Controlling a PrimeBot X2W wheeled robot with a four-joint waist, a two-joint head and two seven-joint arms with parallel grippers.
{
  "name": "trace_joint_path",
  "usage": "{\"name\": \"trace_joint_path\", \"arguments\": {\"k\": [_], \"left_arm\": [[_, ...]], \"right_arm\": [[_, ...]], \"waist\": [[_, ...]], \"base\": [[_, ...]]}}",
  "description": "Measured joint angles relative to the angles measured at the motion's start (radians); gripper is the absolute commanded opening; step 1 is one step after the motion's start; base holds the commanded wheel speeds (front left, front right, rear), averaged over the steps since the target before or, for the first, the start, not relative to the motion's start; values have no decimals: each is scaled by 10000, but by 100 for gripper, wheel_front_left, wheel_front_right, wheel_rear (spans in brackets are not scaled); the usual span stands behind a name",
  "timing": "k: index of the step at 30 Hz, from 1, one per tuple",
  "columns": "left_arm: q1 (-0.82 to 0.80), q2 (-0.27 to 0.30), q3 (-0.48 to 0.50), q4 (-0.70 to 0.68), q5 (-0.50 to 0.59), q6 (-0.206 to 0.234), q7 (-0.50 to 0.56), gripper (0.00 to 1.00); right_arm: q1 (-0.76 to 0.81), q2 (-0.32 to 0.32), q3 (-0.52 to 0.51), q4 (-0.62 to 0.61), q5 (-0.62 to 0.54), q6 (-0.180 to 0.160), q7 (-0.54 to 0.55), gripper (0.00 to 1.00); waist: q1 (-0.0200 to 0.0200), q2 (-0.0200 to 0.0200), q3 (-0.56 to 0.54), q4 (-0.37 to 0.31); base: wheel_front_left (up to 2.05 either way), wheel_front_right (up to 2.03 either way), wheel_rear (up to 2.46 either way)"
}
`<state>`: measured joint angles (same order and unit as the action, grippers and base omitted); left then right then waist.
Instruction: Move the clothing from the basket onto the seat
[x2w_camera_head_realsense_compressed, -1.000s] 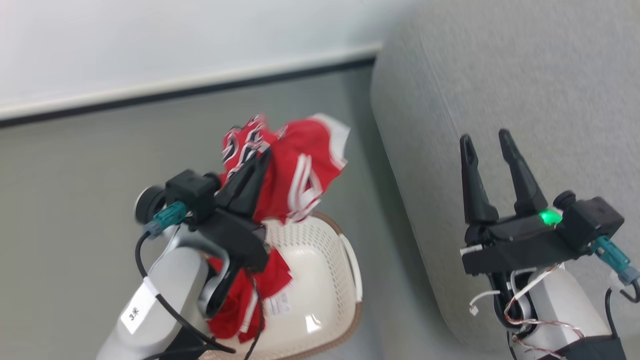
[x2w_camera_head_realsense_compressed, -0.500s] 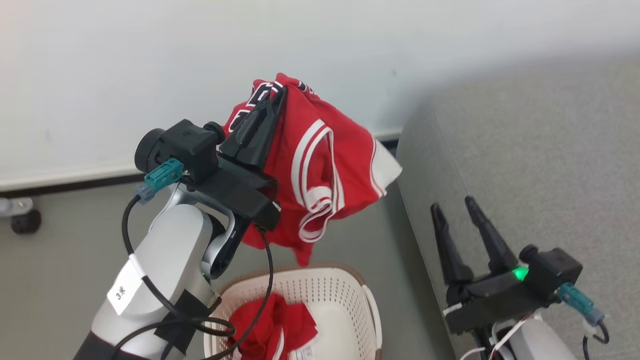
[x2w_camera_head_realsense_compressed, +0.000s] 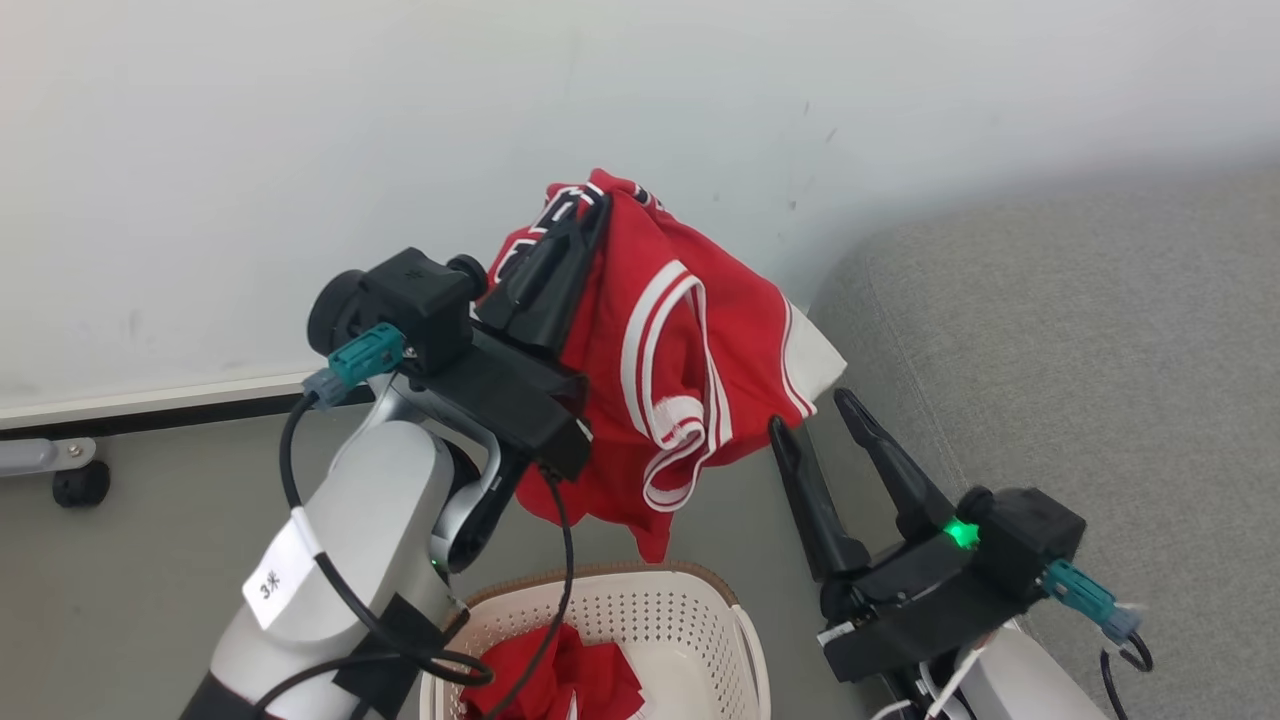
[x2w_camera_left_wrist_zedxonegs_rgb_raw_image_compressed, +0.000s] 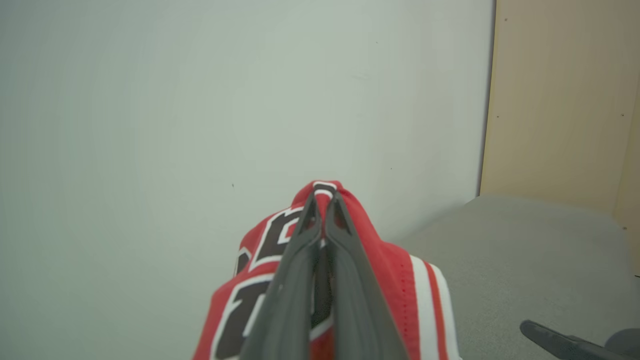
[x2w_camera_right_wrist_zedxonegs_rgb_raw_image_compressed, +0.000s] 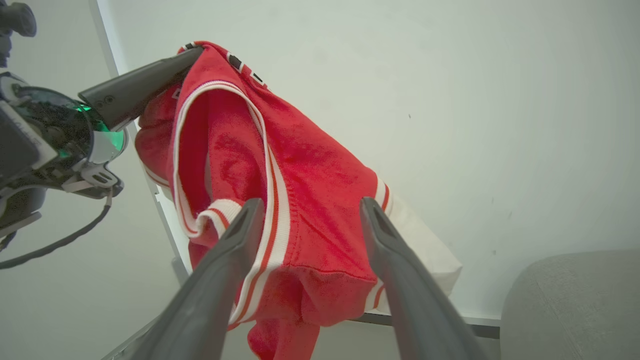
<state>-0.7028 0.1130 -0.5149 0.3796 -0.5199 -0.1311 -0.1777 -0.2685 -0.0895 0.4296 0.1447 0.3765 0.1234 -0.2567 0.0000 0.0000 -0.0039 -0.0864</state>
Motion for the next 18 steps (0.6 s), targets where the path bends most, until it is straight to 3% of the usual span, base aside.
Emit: {"name": "trace_joint_path", "arguments": {"k": [18], "left_arm": [[47, -376, -683, -614, -159, 0, 401, 0]], "right_arm": [[-2353, -314, 1705, 2920, -174, 4, 740, 100]], "waist": [[0, 0, 88, 548]], "base": [[0, 0, 0]]}}
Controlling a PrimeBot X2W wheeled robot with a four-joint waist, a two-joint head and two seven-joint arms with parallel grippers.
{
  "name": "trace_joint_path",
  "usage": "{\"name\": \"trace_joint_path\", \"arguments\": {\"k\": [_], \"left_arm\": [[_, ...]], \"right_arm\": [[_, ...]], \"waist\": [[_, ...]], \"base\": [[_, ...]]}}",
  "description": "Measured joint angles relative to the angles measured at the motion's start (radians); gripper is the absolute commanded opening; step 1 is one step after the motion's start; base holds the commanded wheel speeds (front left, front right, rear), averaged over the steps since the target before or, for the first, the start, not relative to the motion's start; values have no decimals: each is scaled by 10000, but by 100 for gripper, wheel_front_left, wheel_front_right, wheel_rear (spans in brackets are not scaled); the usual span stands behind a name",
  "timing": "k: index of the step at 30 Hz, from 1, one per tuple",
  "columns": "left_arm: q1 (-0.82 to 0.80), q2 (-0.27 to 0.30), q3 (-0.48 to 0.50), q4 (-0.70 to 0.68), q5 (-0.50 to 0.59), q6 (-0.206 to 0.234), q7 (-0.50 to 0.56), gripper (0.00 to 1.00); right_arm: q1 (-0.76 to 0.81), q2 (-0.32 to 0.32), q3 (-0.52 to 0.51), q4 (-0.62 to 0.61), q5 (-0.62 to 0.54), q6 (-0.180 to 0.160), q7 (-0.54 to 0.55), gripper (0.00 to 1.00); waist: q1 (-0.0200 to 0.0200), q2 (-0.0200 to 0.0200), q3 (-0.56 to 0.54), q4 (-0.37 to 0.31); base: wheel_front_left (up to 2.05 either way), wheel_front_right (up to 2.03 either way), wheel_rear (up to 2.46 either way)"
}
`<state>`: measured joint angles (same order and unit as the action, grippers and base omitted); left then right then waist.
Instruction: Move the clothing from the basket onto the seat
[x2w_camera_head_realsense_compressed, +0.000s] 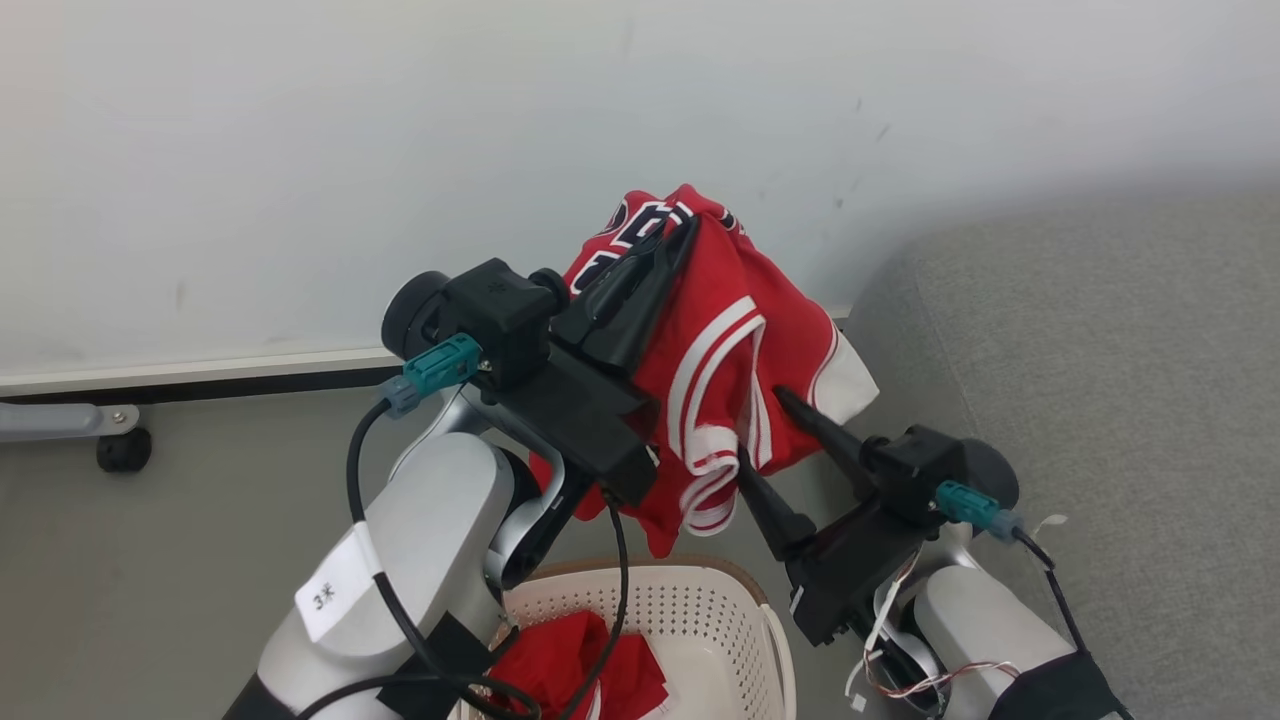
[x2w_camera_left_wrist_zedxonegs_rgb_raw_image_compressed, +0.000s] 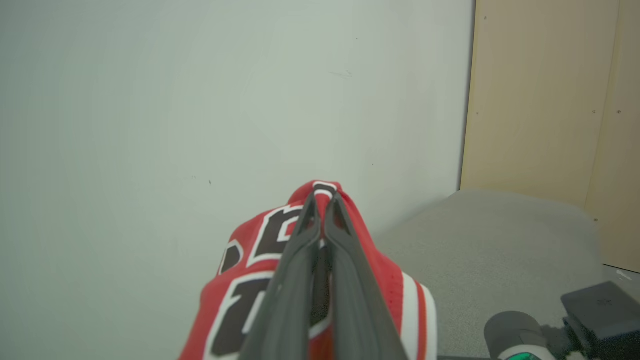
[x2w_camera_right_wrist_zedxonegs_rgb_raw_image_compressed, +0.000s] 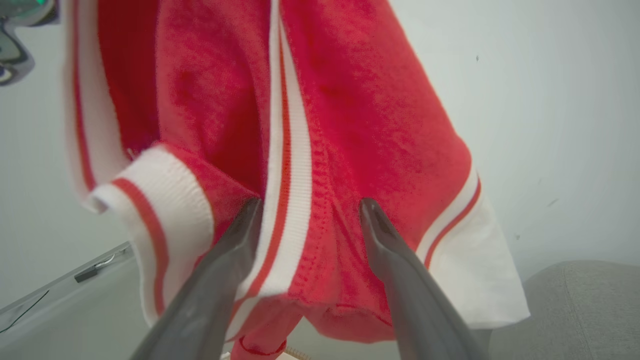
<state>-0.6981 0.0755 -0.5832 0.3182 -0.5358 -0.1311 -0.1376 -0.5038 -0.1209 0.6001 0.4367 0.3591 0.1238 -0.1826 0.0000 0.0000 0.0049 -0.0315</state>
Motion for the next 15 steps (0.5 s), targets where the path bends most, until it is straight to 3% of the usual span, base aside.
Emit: {"name": "trace_joint_path", "arguments": {"k": [14, 15], "left_arm": [[-106, -79, -462, -303, -90, 0, 305, 0], [-98, -79, -477, -313, -96, 0, 316, 0]], "right_arm": [[-1314, 176, 815, 1923, 301, 8, -23, 100], [-1416, 198, 836, 2036, 322, 8, -46, 96]], "waist": [[0, 0, -46, 469], [0, 0, -45, 481]], "base": [[0, 0, 0], [0, 0, 0]]}}
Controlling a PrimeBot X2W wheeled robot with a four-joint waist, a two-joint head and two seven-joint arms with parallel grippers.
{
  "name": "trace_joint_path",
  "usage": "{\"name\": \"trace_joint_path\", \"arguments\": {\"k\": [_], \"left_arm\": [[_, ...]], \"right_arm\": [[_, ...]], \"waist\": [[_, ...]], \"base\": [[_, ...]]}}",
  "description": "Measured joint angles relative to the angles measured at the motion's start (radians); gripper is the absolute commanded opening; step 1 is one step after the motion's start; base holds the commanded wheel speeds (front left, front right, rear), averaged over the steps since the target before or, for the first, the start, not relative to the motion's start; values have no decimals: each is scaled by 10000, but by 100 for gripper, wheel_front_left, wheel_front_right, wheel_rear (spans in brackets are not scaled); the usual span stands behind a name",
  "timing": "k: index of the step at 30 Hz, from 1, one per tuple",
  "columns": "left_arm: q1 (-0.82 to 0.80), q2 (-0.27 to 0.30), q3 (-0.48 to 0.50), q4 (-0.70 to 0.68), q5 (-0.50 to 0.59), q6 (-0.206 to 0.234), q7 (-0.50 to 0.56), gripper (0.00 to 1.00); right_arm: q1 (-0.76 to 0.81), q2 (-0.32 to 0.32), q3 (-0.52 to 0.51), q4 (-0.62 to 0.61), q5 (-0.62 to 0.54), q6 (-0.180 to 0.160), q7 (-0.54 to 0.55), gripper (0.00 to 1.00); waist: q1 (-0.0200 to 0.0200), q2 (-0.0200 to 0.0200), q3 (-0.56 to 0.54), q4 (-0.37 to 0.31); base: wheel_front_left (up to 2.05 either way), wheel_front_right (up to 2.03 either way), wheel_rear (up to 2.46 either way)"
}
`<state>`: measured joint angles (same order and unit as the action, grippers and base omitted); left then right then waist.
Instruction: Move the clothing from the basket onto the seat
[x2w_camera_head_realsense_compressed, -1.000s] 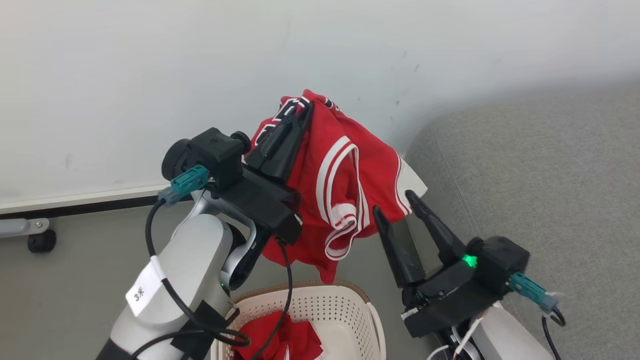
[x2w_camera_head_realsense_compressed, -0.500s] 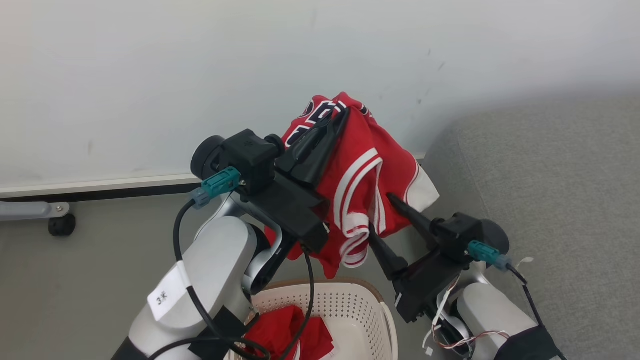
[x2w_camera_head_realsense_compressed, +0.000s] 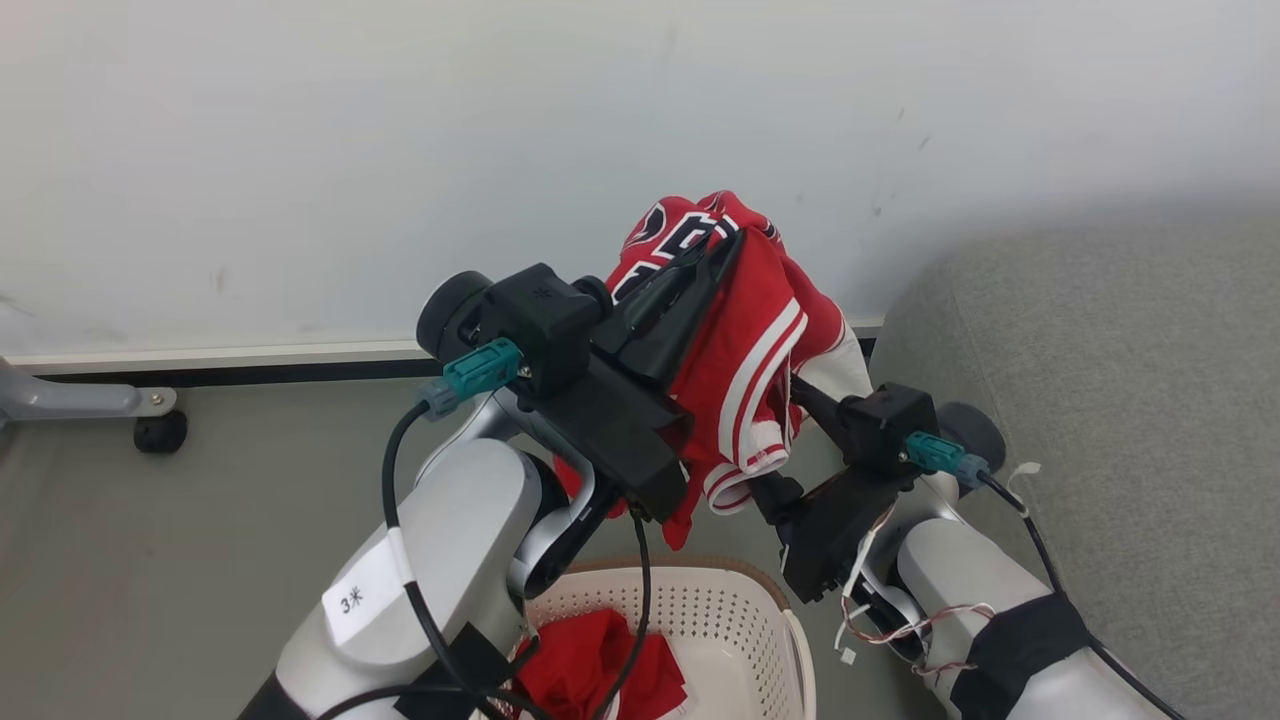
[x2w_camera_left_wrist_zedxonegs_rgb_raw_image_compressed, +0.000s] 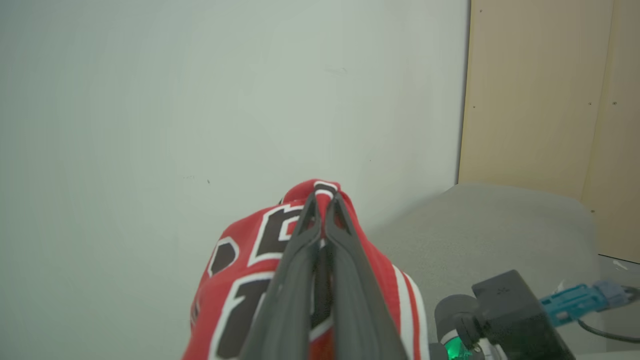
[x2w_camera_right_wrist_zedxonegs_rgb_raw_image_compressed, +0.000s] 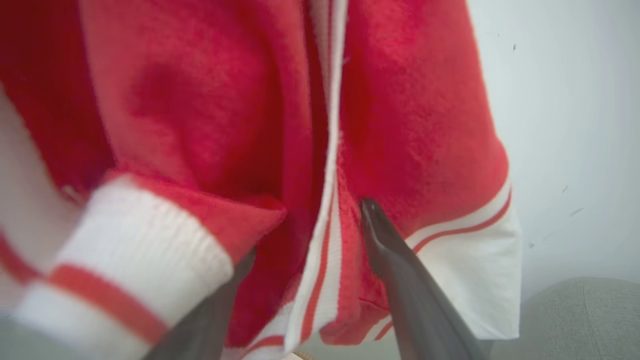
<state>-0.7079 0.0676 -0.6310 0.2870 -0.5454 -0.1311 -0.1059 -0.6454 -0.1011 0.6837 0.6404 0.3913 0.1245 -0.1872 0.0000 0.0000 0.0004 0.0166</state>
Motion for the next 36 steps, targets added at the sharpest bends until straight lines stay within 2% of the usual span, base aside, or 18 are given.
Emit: {"name": "trace_joint_path", "arguments": {"k": [1, 3, 12, 20, 21, 22, 23, 24, 36], "left_arm": [[7, 0, -27, -8, -4, 0, 29, 0], [34, -2, -79, -12, -6, 0, 79, 0], [211, 67, -65, 36, -65, 2, 165, 0], [698, 445, 107, 328, -150, 161, 180, 0], [770, 495, 146, 320, -150, 173, 178, 16], [837, 541, 157, 318, -151, 182, 178, 39], [889, 564, 159, 322, -151, 196, 178, 95], [952, 591, 178, 320, -153, 263, 178, 100], [1914, 844, 144, 130, -253, 259, 146, 100]], "right_arm": [[-73, 21, 31, 107, 4, 0, -19, 96], [-138, 31, 100, 270, 75, 0, -100, 0], [-201, 21, 194, 458, 502, 0, -441, 0], [-134, -188, -378, 169, 738, 0, -612, 0], [-111, -201, -422, 104, 761, 0, -616, 0], [-72, -207, -491, 27, 765, 0, -617, 0], [-16, -226, -591, -58, 779, 2, -619, 0], [40, -261, -679, -132, 815, 2, -619, 0], [708, -1039, -2017, -1515, 1093, -119, -619, 0]], "waist": [[0, 0, 0, 12], [0, 0, 0, 36], [0, 0, -11, 78], [0, 1, -48, -71], [0, 0, -54, -104], [0, 0, -59, -143], [0, 0, -65, -184], [0, 0, -72, -225], [0, 0, -207, -861]], "base": [[0, 0, 0], [0, 0, 0], [0, 0, 0], [0, 0, 0], [0, 0, 0], [0, 0, 0], [0, 0, 0], [0, 0, 0], [0, 0, 0]]}}
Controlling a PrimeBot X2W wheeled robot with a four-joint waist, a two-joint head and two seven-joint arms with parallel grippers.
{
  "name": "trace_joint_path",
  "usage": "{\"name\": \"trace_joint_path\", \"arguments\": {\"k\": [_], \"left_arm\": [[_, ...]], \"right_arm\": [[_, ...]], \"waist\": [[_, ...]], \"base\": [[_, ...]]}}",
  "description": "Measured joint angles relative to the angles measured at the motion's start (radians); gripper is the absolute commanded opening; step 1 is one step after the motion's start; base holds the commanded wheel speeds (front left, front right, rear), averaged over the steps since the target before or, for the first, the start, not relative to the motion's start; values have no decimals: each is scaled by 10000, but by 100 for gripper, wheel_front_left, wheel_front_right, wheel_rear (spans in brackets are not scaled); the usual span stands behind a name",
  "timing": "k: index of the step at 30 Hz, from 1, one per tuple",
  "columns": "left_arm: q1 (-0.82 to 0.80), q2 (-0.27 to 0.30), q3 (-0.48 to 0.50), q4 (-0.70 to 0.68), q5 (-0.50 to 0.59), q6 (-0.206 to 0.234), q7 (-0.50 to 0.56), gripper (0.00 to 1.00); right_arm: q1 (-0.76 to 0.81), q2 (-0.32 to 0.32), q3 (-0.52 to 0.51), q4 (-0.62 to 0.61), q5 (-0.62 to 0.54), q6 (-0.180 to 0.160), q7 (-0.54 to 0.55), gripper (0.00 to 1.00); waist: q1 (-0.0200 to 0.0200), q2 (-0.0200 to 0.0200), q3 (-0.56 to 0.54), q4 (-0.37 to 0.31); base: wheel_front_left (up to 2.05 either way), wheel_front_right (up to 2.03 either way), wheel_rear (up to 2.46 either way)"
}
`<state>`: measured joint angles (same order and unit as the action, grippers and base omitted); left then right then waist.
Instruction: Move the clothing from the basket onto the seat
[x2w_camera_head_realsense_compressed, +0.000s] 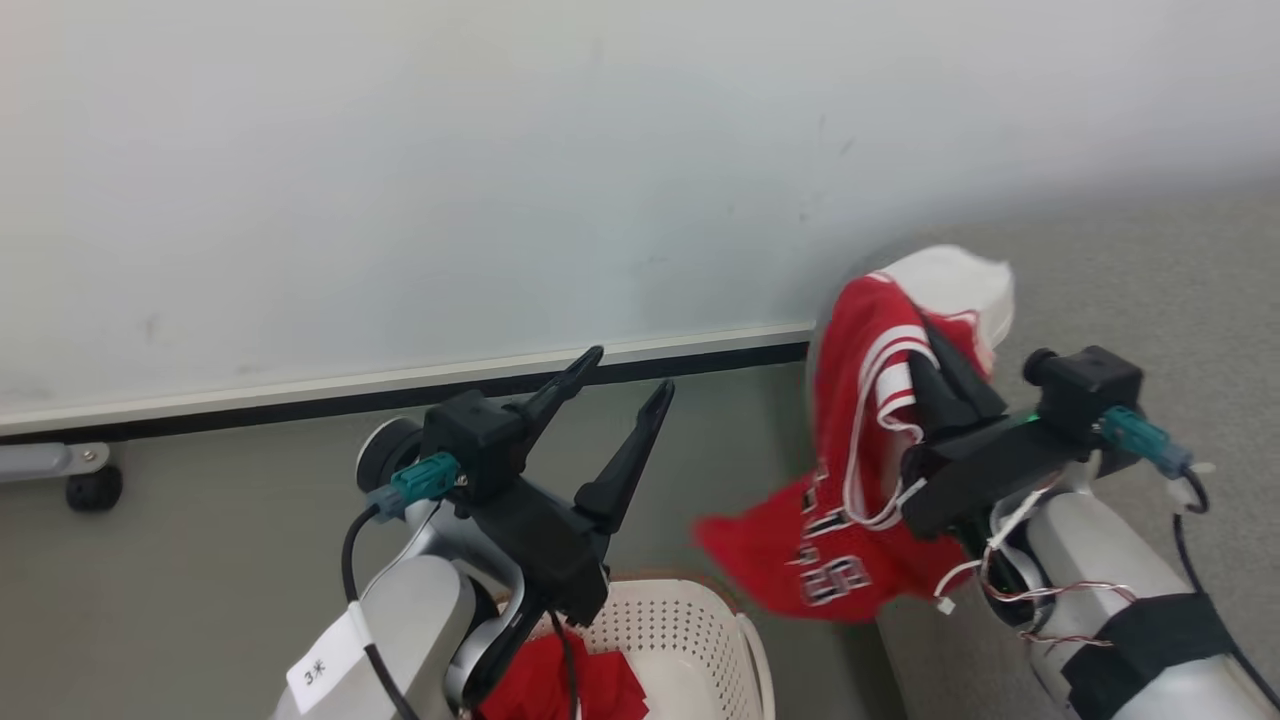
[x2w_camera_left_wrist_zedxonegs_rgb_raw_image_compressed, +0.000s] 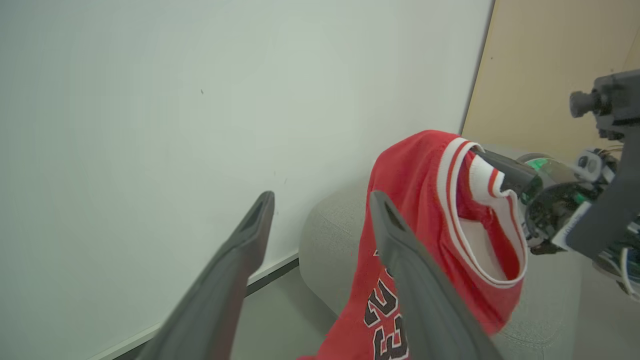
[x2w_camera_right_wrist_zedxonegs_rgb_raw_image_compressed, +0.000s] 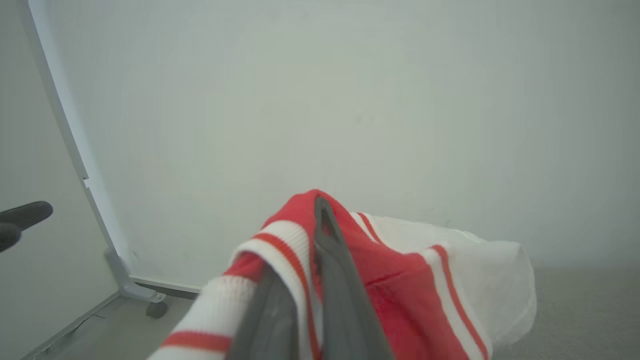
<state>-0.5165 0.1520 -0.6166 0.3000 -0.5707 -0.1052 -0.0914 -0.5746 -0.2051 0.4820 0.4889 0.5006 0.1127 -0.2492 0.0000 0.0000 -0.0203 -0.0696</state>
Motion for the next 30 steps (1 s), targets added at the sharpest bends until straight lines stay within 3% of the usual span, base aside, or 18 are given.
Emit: {"name": "trace_joint_path", "arguments": {"k": [17, 30], "left_arm": [[678, 548, 50, -583, 104, 134, -439, 100], [857, 855, 238, -884, 123, 349, -483, 100]], "right_arm": [[1275, -851, -1091, -3078, -443, -612, -4, 0], [2256, -1103, -1751, -5377, -807, -1114, -75, 0]], "waist": [[0, 0, 57, -1615], [0, 0, 404, -3044]], "base": [[0, 0, 0], [0, 0, 0]]}}
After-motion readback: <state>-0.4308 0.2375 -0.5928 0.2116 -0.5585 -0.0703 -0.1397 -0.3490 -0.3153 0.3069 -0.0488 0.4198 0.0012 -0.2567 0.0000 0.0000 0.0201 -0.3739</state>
